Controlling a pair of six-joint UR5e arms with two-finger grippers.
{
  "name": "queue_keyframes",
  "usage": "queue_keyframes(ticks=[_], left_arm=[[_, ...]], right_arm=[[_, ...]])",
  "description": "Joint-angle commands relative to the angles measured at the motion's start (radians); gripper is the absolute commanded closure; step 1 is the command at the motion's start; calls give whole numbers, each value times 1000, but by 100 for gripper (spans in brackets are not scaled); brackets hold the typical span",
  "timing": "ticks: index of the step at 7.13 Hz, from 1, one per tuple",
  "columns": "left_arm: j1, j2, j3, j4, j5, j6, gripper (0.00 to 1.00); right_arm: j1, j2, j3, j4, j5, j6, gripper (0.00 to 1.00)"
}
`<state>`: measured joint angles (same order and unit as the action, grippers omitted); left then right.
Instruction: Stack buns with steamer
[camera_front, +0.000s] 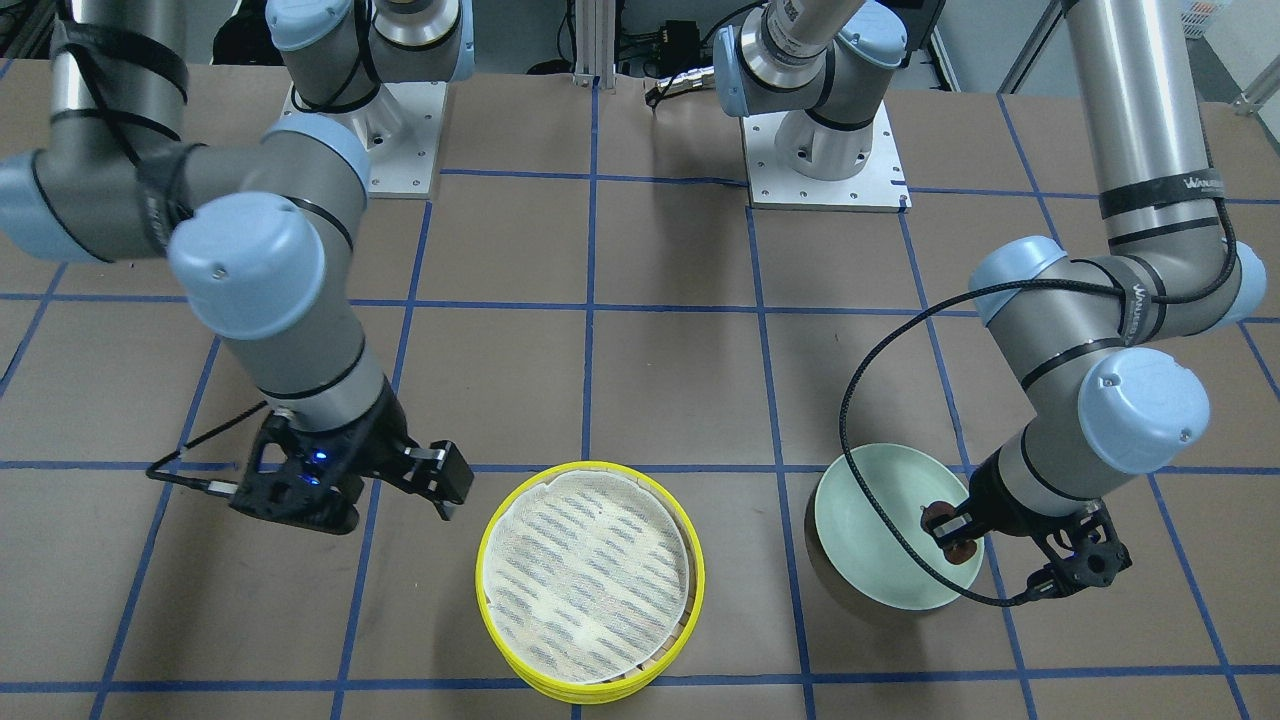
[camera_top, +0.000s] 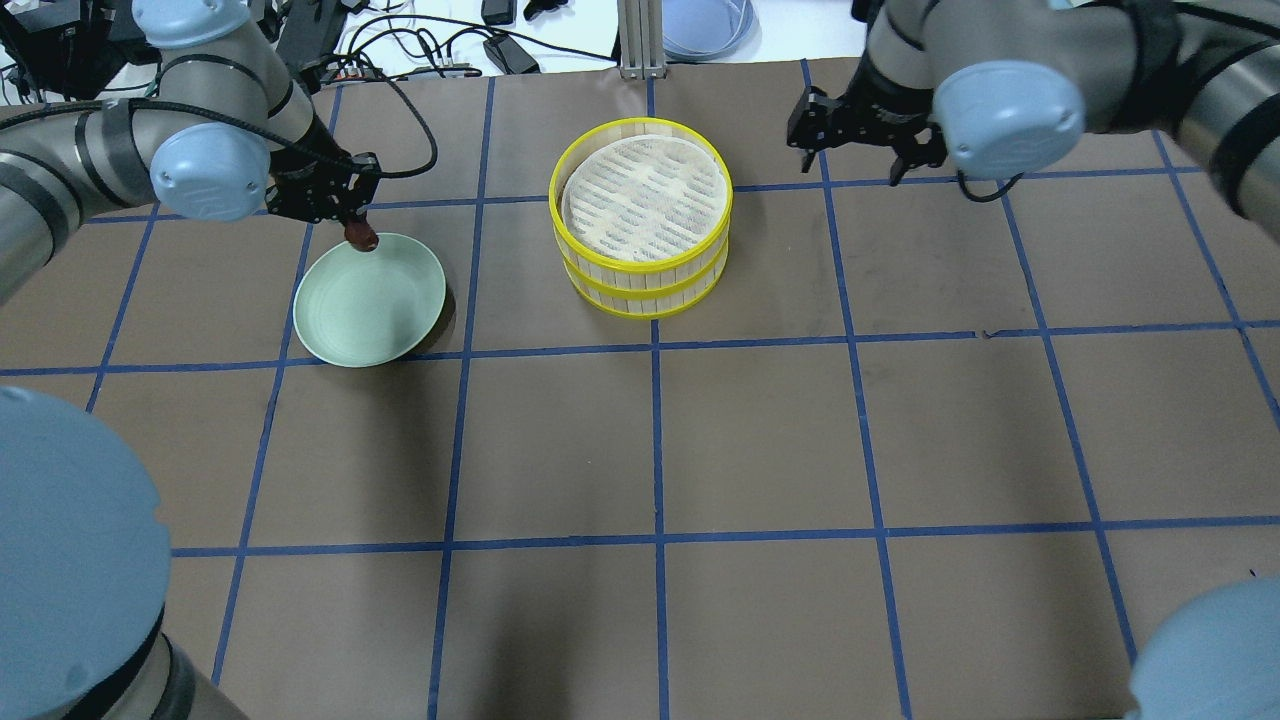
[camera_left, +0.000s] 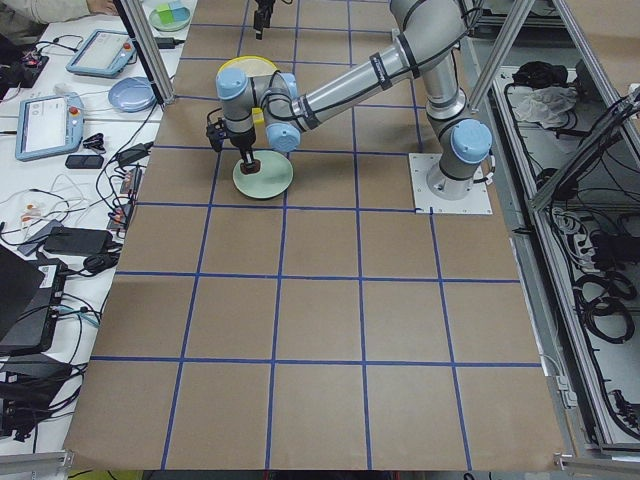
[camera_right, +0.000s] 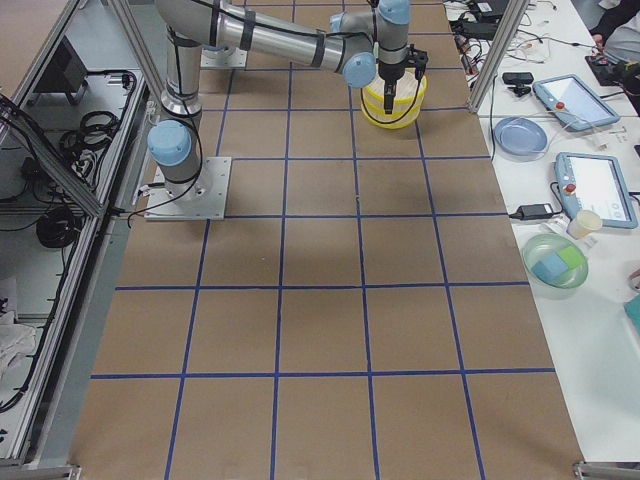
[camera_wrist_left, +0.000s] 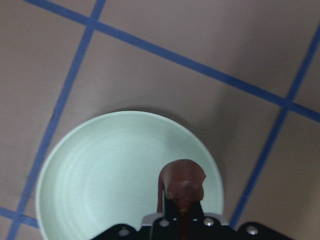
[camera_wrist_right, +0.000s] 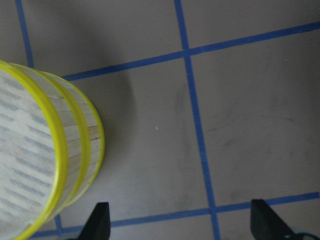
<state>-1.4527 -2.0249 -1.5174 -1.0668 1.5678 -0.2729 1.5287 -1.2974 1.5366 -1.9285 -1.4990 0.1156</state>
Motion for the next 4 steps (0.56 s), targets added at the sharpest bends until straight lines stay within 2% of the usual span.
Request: queue_keyframes(ticks=[1, 2, 3, 4], left_arm=[[-145, 25, 42, 89, -38, -100, 100], [-170, 17, 40, 143, -130, -106, 100], [-182, 17, 40, 168, -155, -97, 100], [-210, 3, 31, 168, -175, -97, 100]], right_arm=[[-126, -206, -3, 275, -15, -203, 0], [-122, -330, -3, 372, -56, -167, 0], [-111, -379, -3, 457, -43, -86, 0], [-47, -382, -13, 468, -37, -17, 0]])
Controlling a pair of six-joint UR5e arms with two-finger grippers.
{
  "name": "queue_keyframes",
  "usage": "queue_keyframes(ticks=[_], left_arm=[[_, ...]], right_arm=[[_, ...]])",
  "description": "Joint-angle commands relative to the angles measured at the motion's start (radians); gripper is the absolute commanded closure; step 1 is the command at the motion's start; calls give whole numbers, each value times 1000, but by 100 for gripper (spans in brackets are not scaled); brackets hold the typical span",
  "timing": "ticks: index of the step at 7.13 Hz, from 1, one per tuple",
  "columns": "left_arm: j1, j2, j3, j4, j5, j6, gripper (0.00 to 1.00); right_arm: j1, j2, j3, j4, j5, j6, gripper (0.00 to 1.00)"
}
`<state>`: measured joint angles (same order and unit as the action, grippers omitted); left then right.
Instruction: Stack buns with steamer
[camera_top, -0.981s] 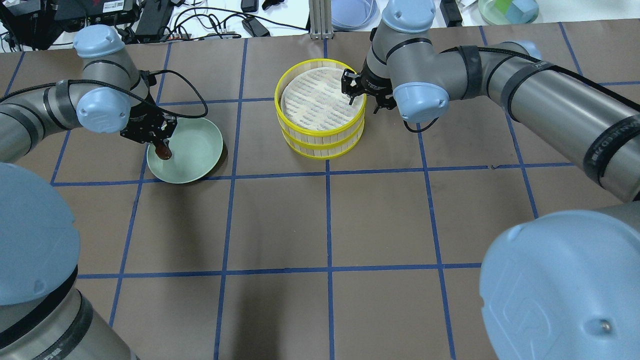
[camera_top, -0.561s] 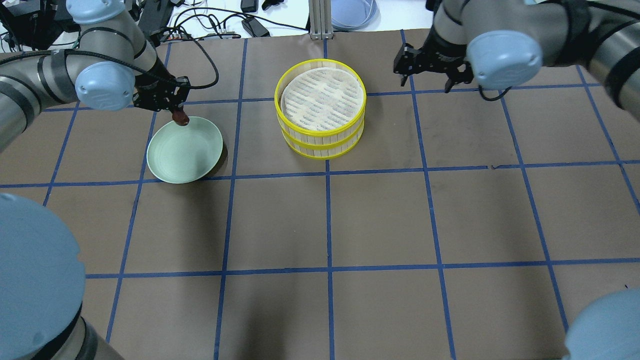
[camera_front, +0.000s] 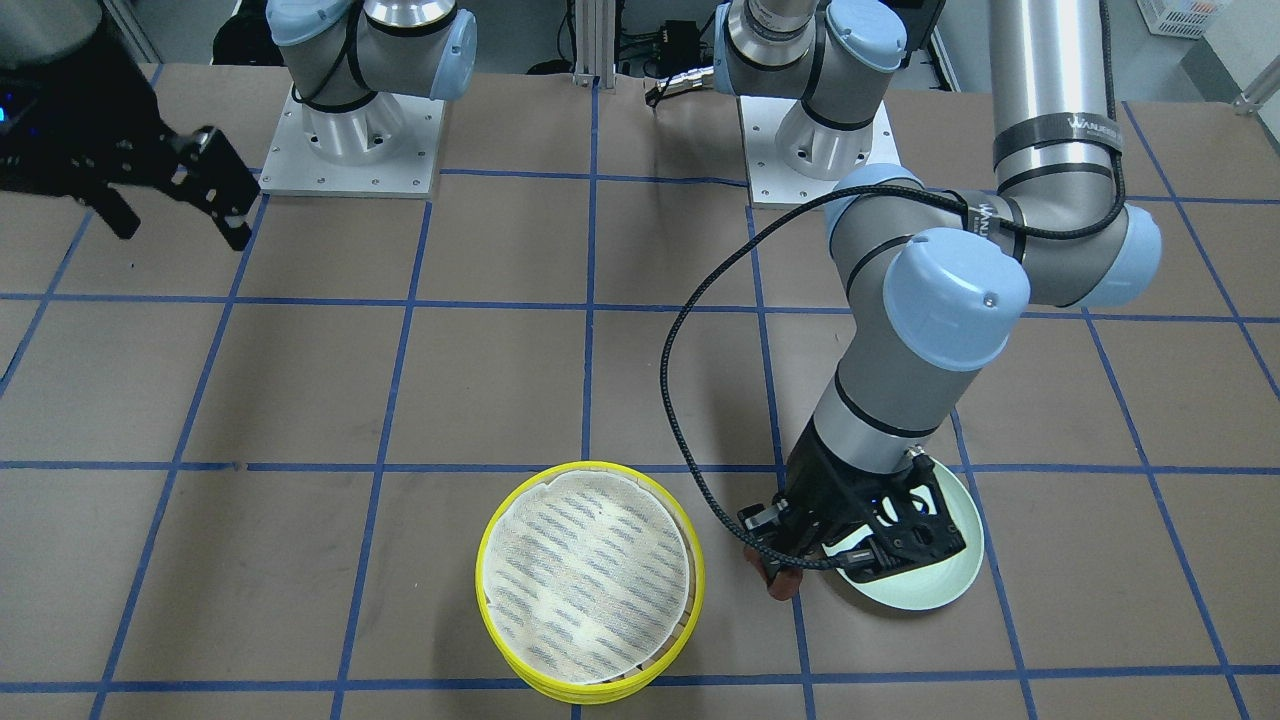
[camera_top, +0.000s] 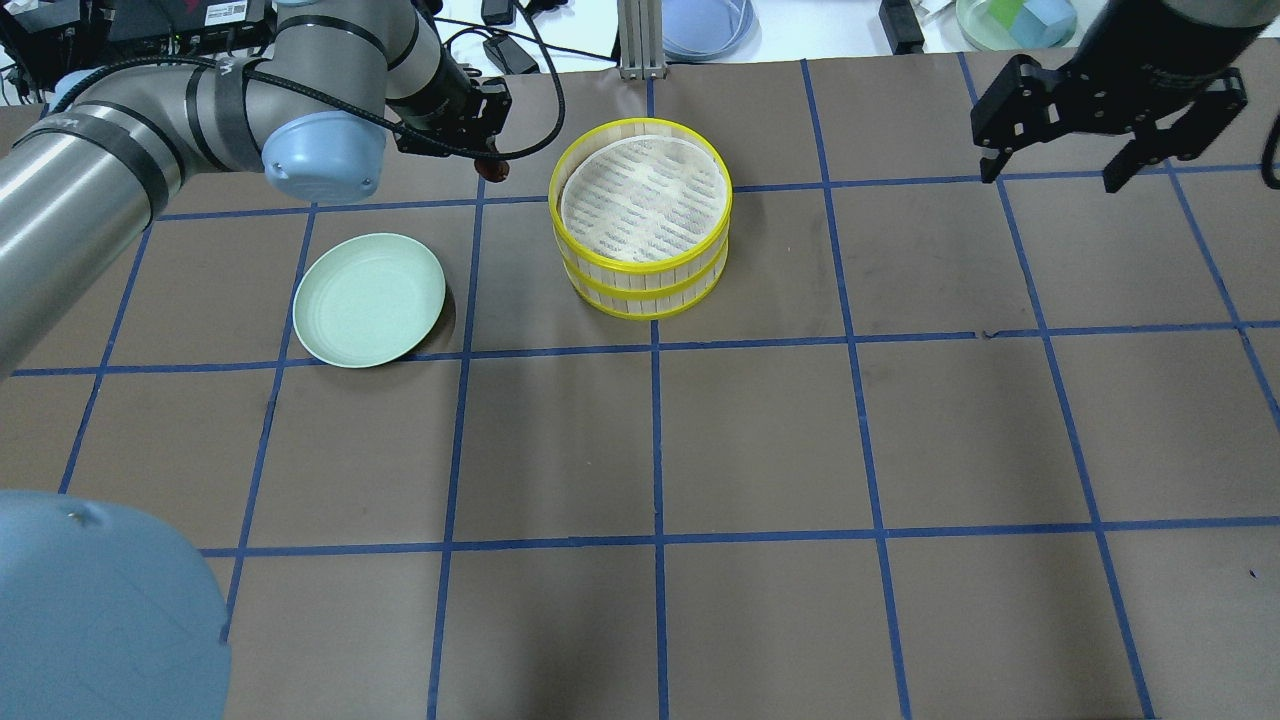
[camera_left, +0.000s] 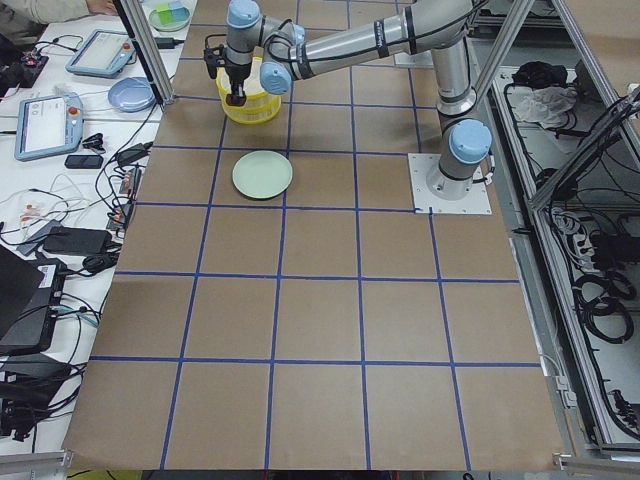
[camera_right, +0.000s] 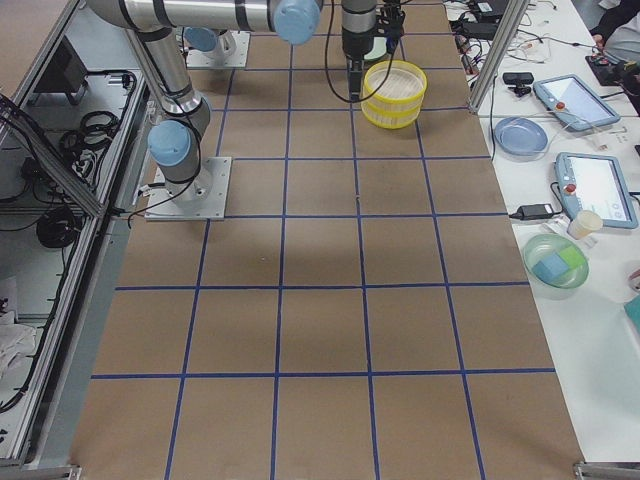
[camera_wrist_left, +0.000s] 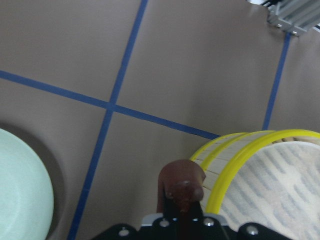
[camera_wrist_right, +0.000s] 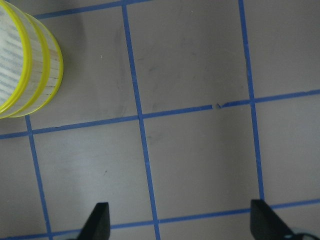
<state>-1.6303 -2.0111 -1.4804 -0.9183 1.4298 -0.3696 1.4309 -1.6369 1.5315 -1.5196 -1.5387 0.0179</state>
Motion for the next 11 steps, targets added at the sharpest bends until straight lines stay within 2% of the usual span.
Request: queue_keyframes(ticks=[1, 2, 4, 5, 6, 7, 11], left_arm=[[-63, -27, -12, 19, -40, 1, 100], [-83, -29, -11, 21, -95, -5, 100], [-98, -35, -23, 22, -118, 6, 100], [-97, -40, -49, 22, -115, 12, 63], [-97, -41, -60, 22, -111, 17, 16], [-97, -41, -57, 22, -111, 9, 0], [-97, -19, -35, 19, -109, -55, 0]], right_arm=[[144, -41, -11, 49, -15, 184, 0], [187, -29, -11, 15, -38, 233, 0], [187, -9, -11, -43, -38, 223, 0], [180, 9, -13, -92, -37, 194, 0], [180, 20, -13, -109, -34, 189, 0], [180, 20, -11, -108, -38, 186, 0], [180, 26, 4, -108, -44, 172, 0]])
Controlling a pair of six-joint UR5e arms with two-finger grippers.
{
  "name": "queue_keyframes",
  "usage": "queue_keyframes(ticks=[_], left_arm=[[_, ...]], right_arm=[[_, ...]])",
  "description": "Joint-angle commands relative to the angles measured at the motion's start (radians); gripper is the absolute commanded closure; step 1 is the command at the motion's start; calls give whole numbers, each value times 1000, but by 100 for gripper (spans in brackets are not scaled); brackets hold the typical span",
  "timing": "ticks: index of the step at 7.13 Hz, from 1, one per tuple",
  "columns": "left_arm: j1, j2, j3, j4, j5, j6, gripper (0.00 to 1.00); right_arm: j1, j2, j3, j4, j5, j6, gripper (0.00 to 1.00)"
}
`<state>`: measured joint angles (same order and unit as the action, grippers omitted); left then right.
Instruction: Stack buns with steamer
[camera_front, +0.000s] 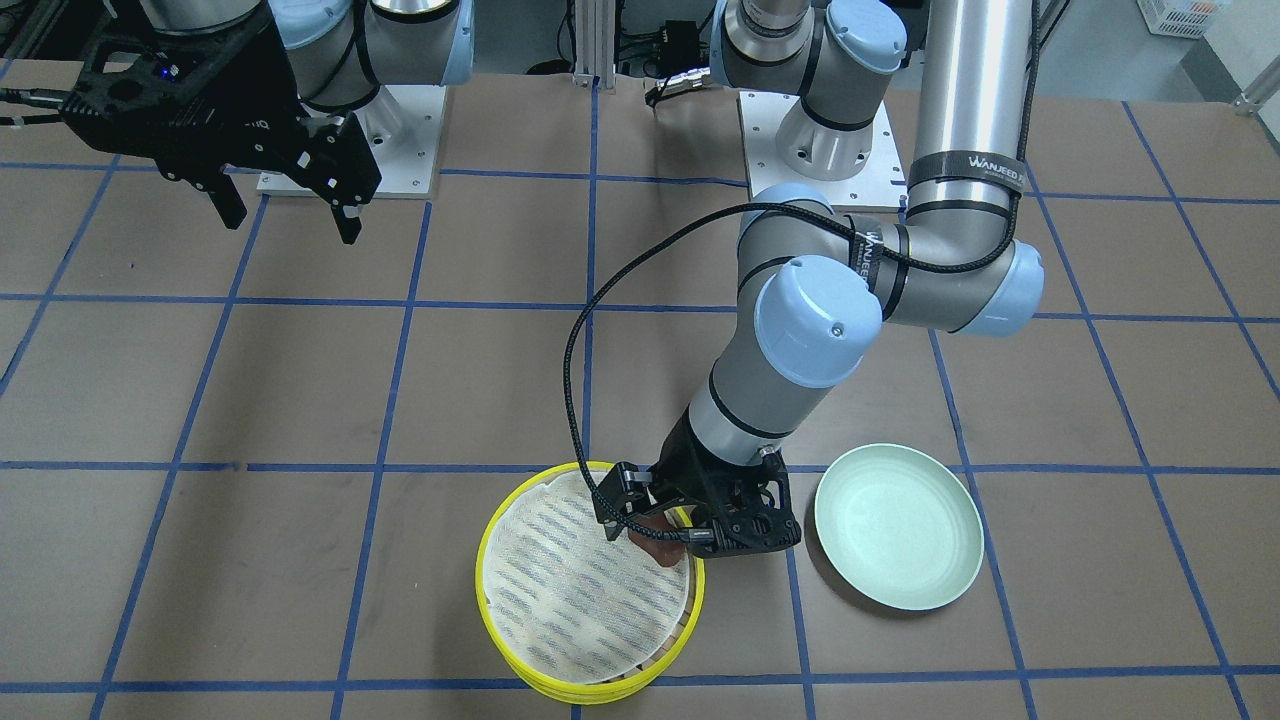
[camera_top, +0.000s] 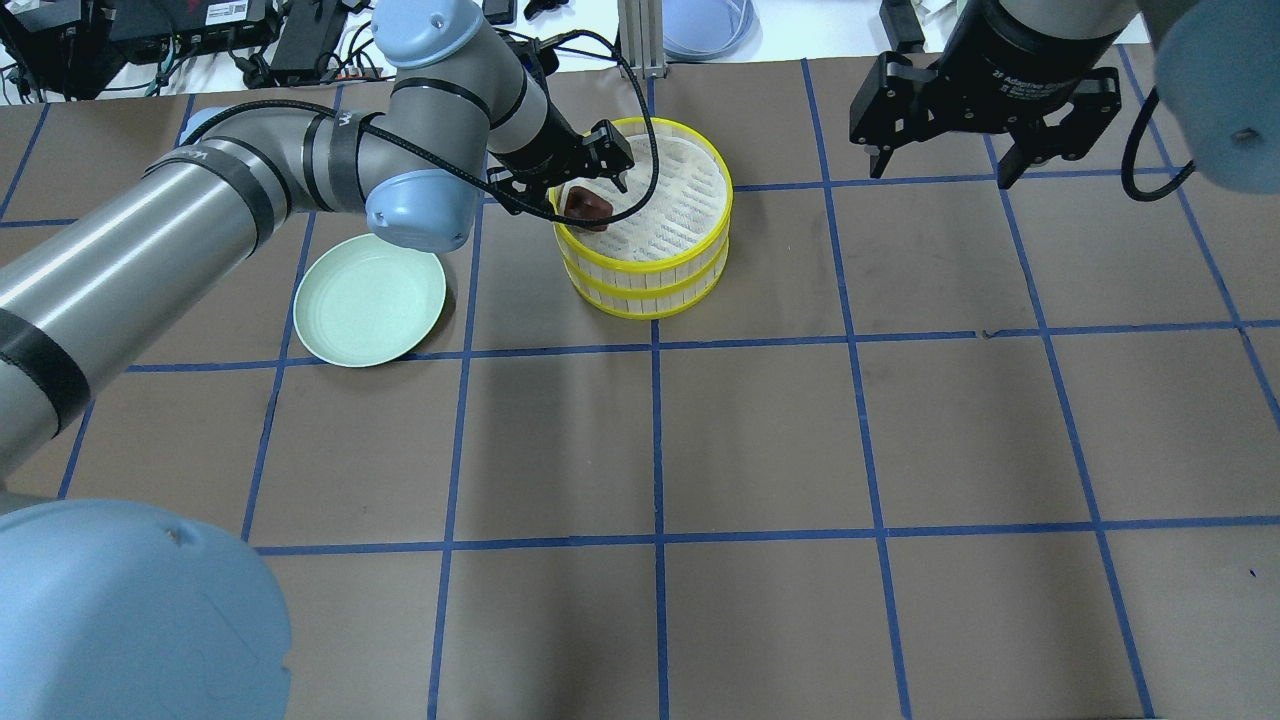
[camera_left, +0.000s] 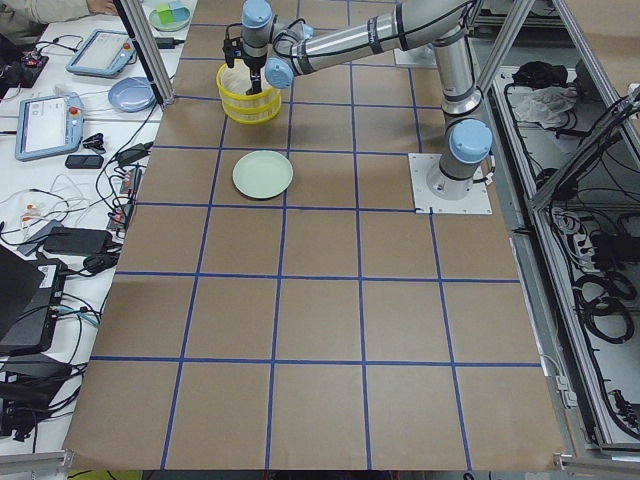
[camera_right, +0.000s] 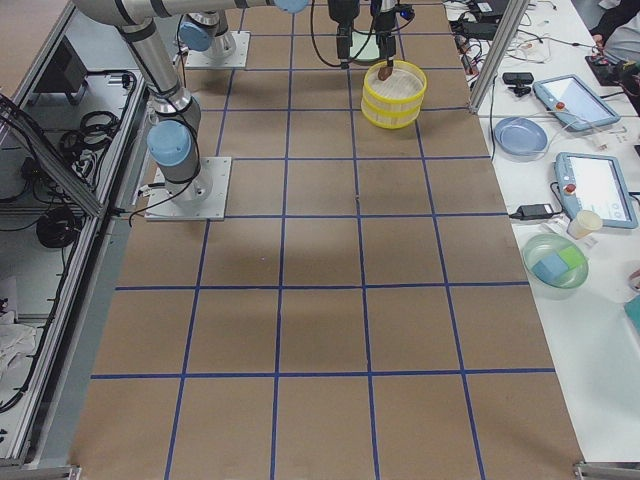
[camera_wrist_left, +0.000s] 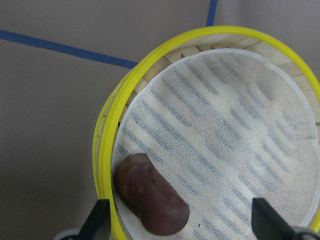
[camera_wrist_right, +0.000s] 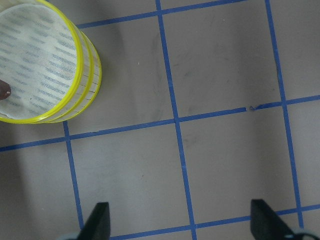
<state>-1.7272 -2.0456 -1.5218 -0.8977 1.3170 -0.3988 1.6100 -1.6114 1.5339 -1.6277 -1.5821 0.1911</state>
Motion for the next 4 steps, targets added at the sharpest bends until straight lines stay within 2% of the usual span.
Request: queue_keyframes(ticks=[1, 2, 3, 4], left_arm=[[5, 40, 14, -29, 51, -9, 0], [6, 65, 17, -97, 196, 117, 0], [18, 103, 17, -157, 271, 206, 0], [35, 154, 18, -220, 278, 212, 0]], right_arm=[[1, 2, 3, -1, 5, -1, 0], [1, 2, 3, -1, 7, -1, 0], [1, 1, 2, -10, 14, -1, 0], [1, 4, 3, -97, 13, -57, 0]])
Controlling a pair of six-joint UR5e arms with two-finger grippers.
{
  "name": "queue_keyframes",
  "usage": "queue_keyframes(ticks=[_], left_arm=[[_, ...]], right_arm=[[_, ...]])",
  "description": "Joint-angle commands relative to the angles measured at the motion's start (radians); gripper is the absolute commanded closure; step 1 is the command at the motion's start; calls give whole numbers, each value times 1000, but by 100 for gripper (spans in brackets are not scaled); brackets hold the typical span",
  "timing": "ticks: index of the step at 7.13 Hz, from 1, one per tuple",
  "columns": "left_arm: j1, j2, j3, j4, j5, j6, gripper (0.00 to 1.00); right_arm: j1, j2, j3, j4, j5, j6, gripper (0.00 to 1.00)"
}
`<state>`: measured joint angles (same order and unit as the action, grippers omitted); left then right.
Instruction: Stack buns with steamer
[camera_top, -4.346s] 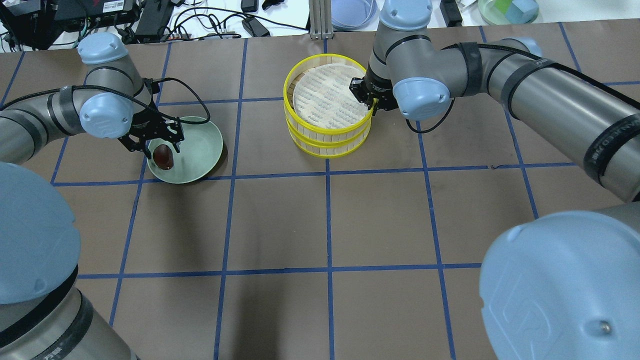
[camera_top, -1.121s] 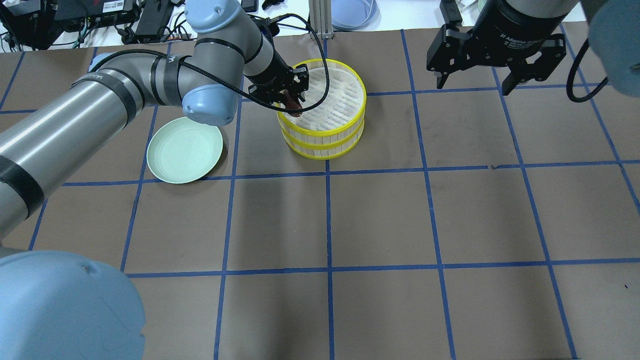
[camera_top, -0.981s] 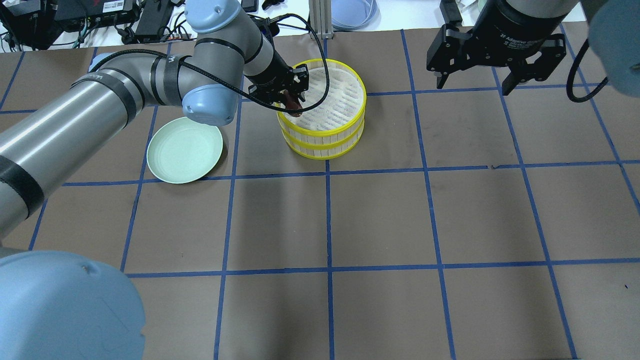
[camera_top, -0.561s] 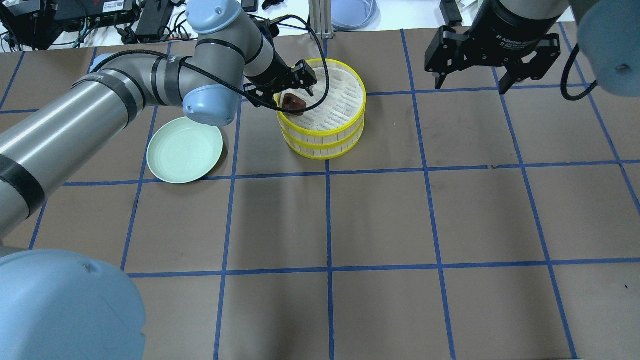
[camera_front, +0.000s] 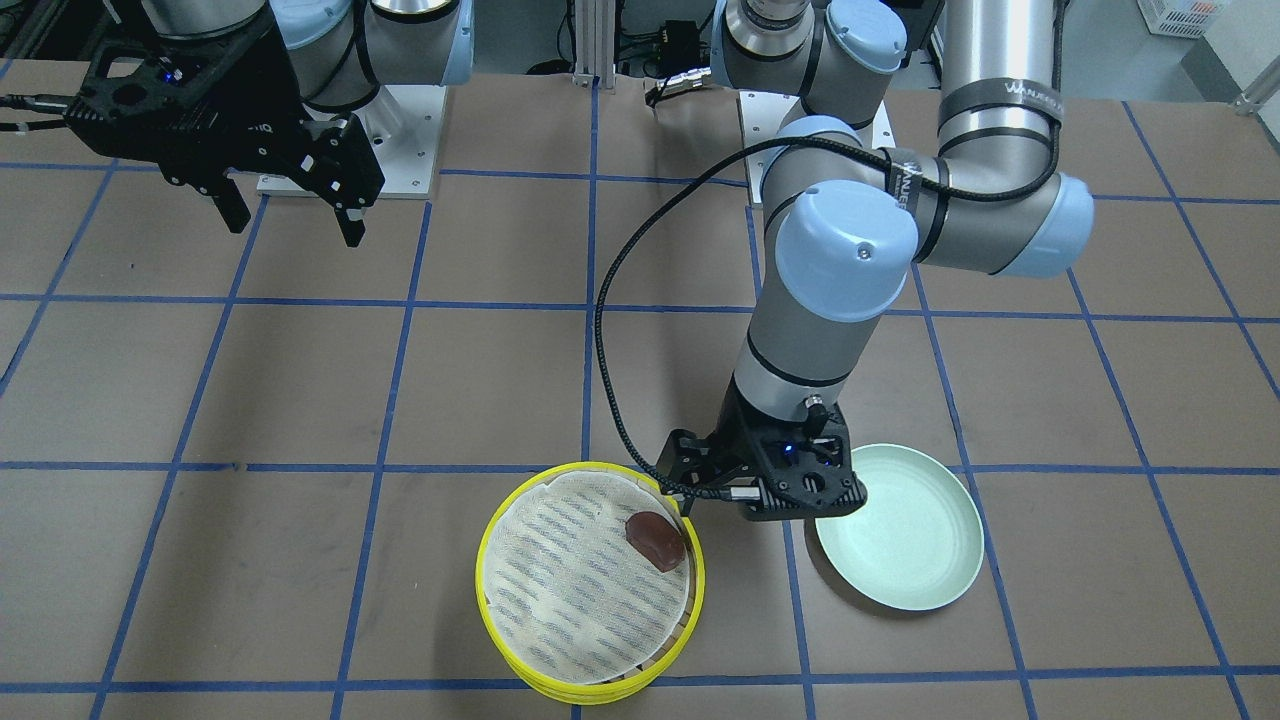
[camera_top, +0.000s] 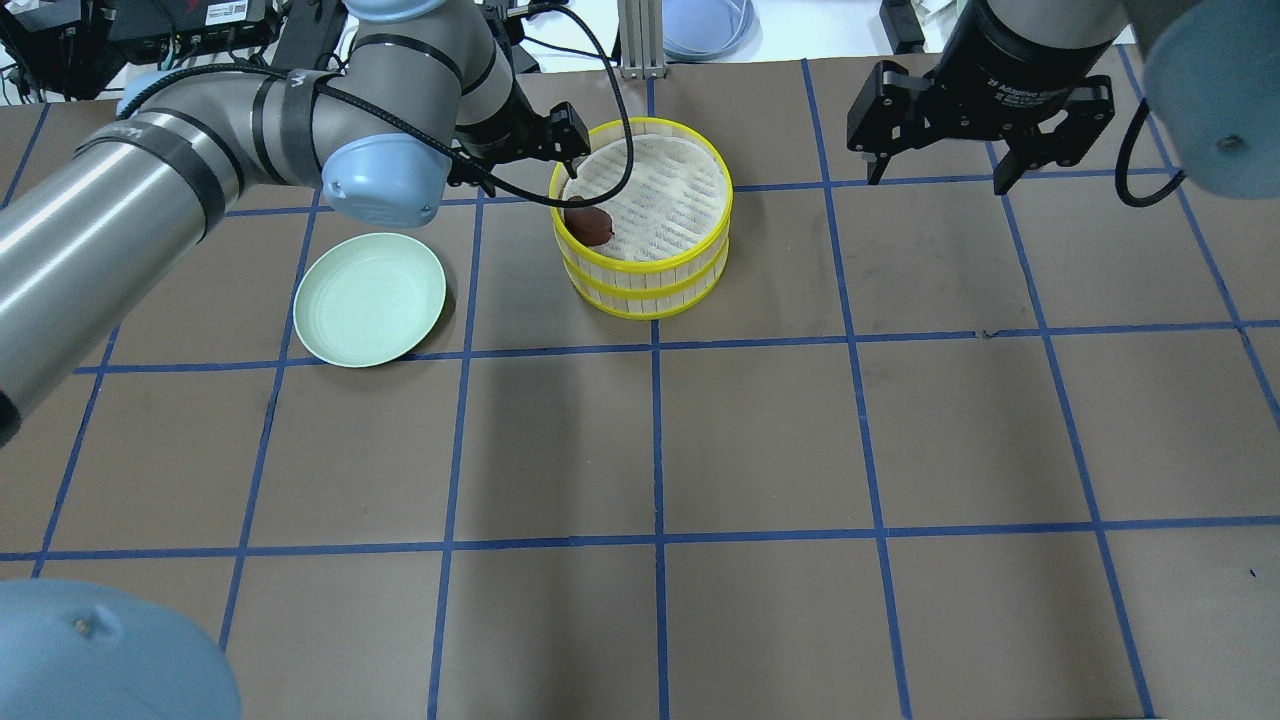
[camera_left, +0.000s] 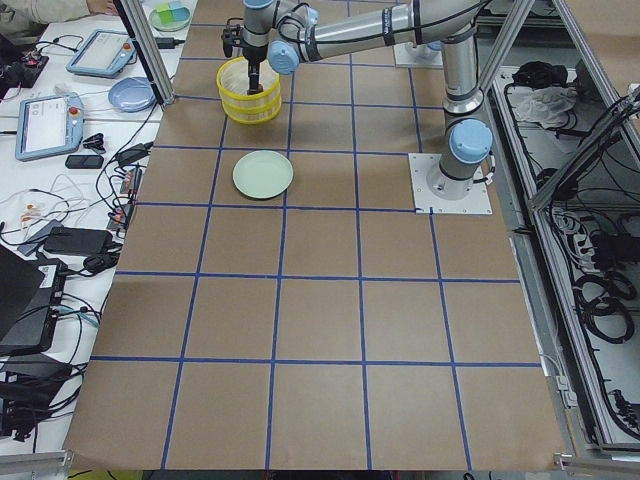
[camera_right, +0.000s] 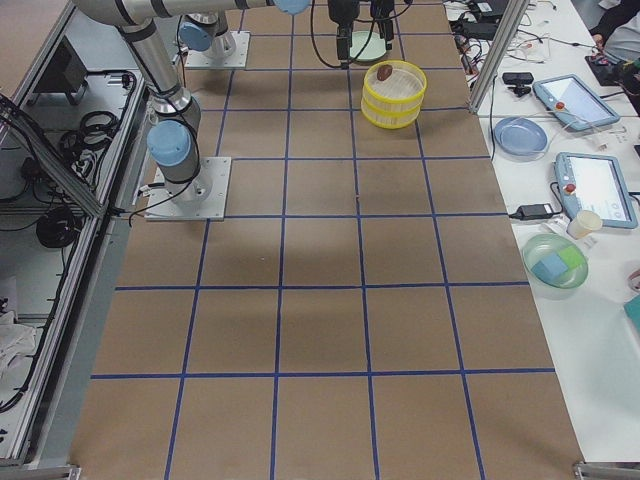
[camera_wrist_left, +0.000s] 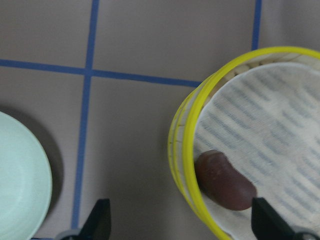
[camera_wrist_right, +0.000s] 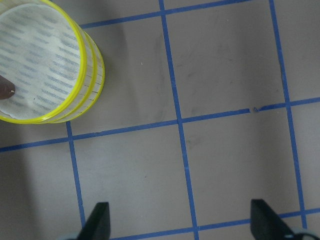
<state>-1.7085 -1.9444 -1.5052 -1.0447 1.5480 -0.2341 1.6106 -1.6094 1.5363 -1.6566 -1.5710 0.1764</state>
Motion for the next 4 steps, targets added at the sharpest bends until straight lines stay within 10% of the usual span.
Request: queue_keyframes(ticks=[1, 4], left_arm=[[64, 117, 2, -145, 47, 70, 0], [153, 272, 2, -340, 43, 195, 0]], right_arm=[[0, 2, 1, -83, 0, -126, 0], [-1, 16, 4, -48, -4, -132, 0]])
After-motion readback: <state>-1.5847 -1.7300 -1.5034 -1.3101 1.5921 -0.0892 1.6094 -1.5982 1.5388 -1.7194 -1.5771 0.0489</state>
